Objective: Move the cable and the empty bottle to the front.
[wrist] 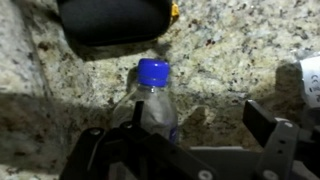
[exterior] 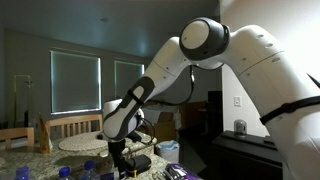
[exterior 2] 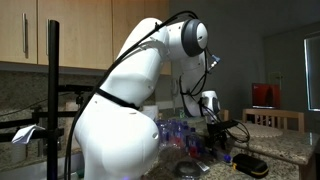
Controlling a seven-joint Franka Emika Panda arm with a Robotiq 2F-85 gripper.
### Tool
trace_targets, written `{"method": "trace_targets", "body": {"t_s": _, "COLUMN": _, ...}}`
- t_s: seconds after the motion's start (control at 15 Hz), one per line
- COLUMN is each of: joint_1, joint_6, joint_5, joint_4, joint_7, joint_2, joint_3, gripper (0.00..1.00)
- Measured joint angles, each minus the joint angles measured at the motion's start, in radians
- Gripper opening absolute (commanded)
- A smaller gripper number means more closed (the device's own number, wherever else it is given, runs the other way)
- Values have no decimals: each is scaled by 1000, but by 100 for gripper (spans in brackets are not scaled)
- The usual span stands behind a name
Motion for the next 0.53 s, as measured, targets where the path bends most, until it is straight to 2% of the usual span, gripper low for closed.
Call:
{"method": "trace_targets", "body": {"t_s": 0.27, "joint_1": 8, "joint_6": 0, "joint_5": -64, "joint_4": 56, "joint_7": -41, "joint_2": 34, "joint_3": -17, "gripper": 100}}
{"method": "trace_targets", "body": {"t_s": 0.53, "joint_1": 7, "joint_6": 0, "joint_5": -67, "joint_4": 89, "joint_7": -71, "joint_2": 72, "joint_3": -31, "gripper": 100}}
